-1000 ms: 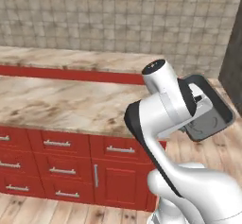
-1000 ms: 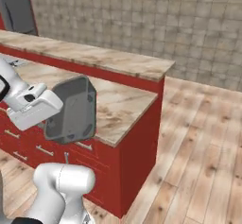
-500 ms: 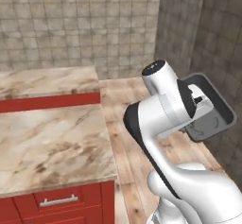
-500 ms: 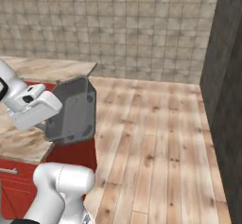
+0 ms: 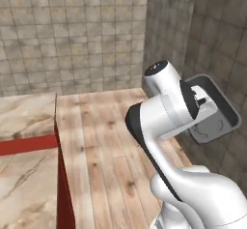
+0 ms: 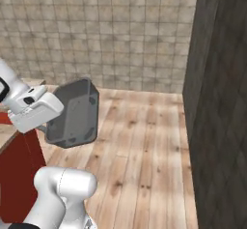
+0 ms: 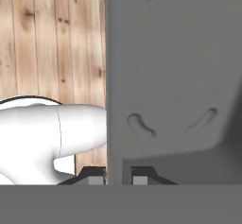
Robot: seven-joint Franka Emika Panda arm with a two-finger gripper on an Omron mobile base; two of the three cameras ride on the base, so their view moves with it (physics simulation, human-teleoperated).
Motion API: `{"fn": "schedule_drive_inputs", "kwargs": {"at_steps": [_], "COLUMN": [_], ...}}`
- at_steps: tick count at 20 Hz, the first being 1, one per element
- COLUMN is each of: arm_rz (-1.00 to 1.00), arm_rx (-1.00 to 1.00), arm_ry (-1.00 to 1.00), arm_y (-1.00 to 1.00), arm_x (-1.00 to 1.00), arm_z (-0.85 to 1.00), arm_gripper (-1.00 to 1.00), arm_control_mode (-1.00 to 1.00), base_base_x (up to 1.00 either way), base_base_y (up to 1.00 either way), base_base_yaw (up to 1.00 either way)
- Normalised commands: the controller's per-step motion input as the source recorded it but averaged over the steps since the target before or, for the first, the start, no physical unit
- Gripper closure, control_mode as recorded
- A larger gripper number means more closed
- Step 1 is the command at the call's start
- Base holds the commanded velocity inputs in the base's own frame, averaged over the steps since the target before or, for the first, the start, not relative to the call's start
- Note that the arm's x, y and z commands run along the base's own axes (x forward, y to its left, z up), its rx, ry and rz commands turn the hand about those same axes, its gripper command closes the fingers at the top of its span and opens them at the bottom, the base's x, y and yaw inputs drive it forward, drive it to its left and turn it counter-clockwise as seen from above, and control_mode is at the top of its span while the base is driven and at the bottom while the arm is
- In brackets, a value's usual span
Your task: Retrieve the tupperware and aluminum foil from the cabinet and place them on the dining counter near the plate with bell pepper and hot dog to prepare for storing leftovers.
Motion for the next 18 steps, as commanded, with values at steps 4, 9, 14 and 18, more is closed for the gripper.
{"fn": "schedule_drive_inputs", "kwargs": {"at_steps": [4,9,14,18], "arm_rz": [0.0,0.0,0.0,0.0], "arm_rx": [0.0,0.0,0.0,0.0], "arm_ry": [0.0,0.0,0.0,0.0], "arm_y": [0.0,0.0,0.0,0.0], "arm_x": [0.0,0.0,0.0,0.0], "arm_z": [0.0,0.0,0.0,0.0], "arm_gripper": [1.0,1.0,1.0,1.0], "arm_control_mode": [1.0,1.0,1.0,1.0], "base_base_x": [1.0,1.0,1.0,1.0], "base_base_y": [-0.64,-0.43,-0.17,0.0], "base_base_yaw": [0.09,0.24,0.35,0.38]}}
